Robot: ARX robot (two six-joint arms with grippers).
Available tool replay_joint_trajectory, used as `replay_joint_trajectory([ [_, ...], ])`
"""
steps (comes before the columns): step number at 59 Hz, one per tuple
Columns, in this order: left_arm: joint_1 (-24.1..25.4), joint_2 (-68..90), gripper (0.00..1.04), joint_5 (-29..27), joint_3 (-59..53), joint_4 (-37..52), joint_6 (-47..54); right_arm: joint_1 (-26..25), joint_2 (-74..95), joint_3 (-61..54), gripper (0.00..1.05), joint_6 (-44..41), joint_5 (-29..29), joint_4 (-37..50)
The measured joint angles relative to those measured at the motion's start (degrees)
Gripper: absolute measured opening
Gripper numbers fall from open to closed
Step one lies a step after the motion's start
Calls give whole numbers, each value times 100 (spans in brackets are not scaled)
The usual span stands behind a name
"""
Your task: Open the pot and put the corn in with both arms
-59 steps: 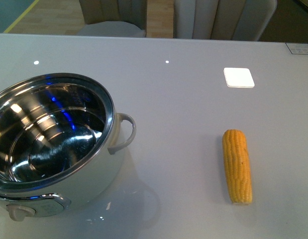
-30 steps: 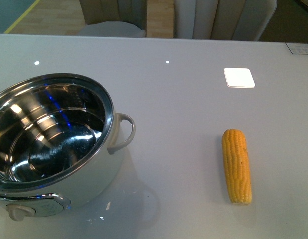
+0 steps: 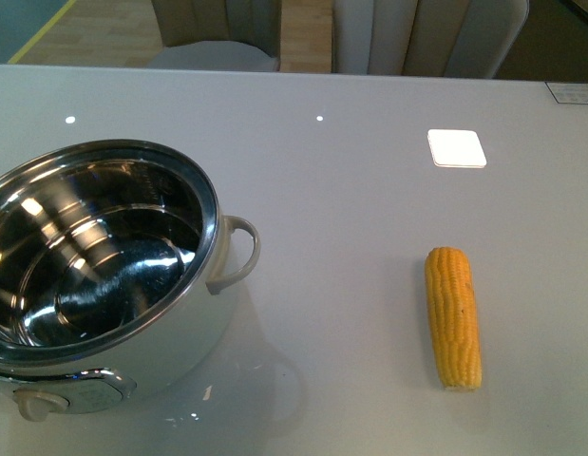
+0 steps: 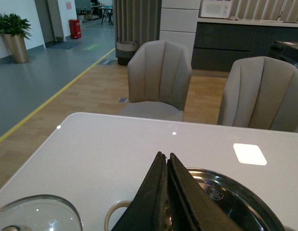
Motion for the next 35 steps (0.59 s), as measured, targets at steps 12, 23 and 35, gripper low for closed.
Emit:
replay_joint_trajectory([
  [12, -350, -717, 3, -177, -2, -669, 7, 0, 0, 0, 96, 0, 2, 0],
  [23, -356, -1259, 3, -177, -2, -1202, 7, 0, 0, 0, 96, 0, 2, 0],
  [35, -356, -1620, 3, -177, -2, -1563, 7, 0, 0, 0, 96, 0, 2, 0],
])
